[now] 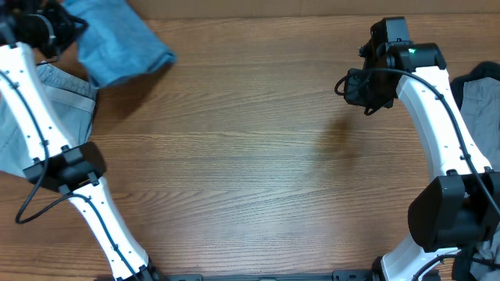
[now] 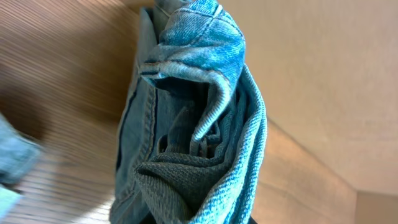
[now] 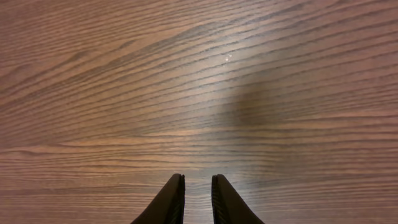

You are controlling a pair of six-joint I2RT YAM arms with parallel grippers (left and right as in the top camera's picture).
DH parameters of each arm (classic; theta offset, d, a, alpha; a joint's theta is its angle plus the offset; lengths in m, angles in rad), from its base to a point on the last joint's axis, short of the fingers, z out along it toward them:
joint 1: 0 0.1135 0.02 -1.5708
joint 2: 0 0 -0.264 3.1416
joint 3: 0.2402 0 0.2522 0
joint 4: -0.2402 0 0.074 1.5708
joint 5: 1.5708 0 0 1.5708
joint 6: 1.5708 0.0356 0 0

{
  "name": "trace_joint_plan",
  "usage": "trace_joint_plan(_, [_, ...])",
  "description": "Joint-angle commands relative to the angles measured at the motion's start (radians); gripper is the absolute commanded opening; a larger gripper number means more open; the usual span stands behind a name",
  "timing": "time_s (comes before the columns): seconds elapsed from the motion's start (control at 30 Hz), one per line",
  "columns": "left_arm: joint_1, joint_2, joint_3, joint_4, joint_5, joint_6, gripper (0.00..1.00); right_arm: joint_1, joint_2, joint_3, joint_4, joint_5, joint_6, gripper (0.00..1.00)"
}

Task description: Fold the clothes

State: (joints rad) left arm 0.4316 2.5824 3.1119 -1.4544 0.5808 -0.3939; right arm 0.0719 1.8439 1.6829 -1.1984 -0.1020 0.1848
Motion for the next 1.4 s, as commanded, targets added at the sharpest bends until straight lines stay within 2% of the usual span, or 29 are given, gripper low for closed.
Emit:
trace_joint_plan(0.0, [0.063, -0.092, 0.031, 0.034, 0.127, -0.042, 0.04, -0.006, 0.000, -0.008, -0.002, 0.013, -0.019, 0.19])
trace_joint_plan(0.1, [0.120, -0.093, 0.031, 0.013, 0.128, -0.058, 0.04, -0.006, 0.000, -0.008, -0.009, 0.013, -0.026, 0.19])
trace_joint_plan(0.2, [0.204, -0.093, 0.031, 0.011, 0.194, -0.087, 0.04, -0.006, 0.000, -0.008, -0.015, 0.013, -0.029, 0.19])
trace_joint_plan(0.37, [0.327, -0.093, 0.031, 0.002, 0.248, -0.082, 0.04, -0.006, 0.000, -0.008, -0.023, 0.013, -0.029, 0.19])
trace_joint_plan(0.53, [0.426, -0.093, 0.031, -0.082, 0.282, -0.050, 0.04, -0.006, 0.000, -0.008, -0.026, 0.012, -0.029, 0.20])
trace_joint_plan(0.67, [0.479, -0.093, 0.031, -0.155, 0.246, 0.001, 0.04, -0.006, 0.000, -0.008, -0.031, 0.012, -0.029, 0.20])
trace_joint_plan(0.73, [0.486, -0.093, 0.031, -0.196, 0.159, 0.029, 0.04, -0.006, 0.000, -0.009, -0.031, 0.011, -0.029, 0.20])
trace_joint_plan(1.0, [0.482, -0.083, 0.010, -0.212, -0.029, 0.032, 0.05, -0.006, 0.000, -0.010, -0.045, 0.012, -0.029, 0.20])
trace_joint_plan(1.07, [0.483, -0.083, -0.013, -0.234, -0.111, 0.032, 0.17, -0.006, 0.000, -0.010, -0.042, 0.011, -0.029, 0.25])
trace_joint_plan(1.1, [0.483, -0.083, -0.023, -0.235, -0.137, 0.037, 0.27, -0.006, 0.000, -0.010, -0.038, 0.012, -0.029, 0.26])
trace_joint_plan(1.13, [0.486, -0.083, -0.029, -0.235, -0.161, 0.051, 0.57, -0.006, 0.000, -0.010, -0.037, 0.012, -0.029, 0.30])
trace_joint_plan(1.17, [0.488, -0.083, -0.029, -0.235, -0.174, 0.068, 0.76, -0.006, 0.000, -0.010, -0.037, 0.012, -0.029, 0.33])
trace_joint_plan(1.23, [0.487, -0.084, -0.029, -0.235, -0.177, 0.085, 0.95, -0.006, 0.000, -0.010, -0.035, 0.012, -0.029, 0.39])
trace_joint_plan(1.27, [0.487, -0.084, -0.029, -0.235, -0.176, 0.088, 1.00, -0.006, 0.000, -0.010, -0.036, 0.012, -0.029, 0.43])
trace_joint_plan(1.33, [0.486, -0.084, -0.029, -0.235, -0.130, 0.121, 1.00, -0.006, 0.000, -0.010, -0.035, 0.012, -0.029, 0.49])
trace_joint_plan(1.37, [0.485, -0.084, -0.029, -0.235, -0.096, 0.132, 0.93, -0.006, 0.000, -0.010, -0.027, 0.012, -0.029, 0.52])
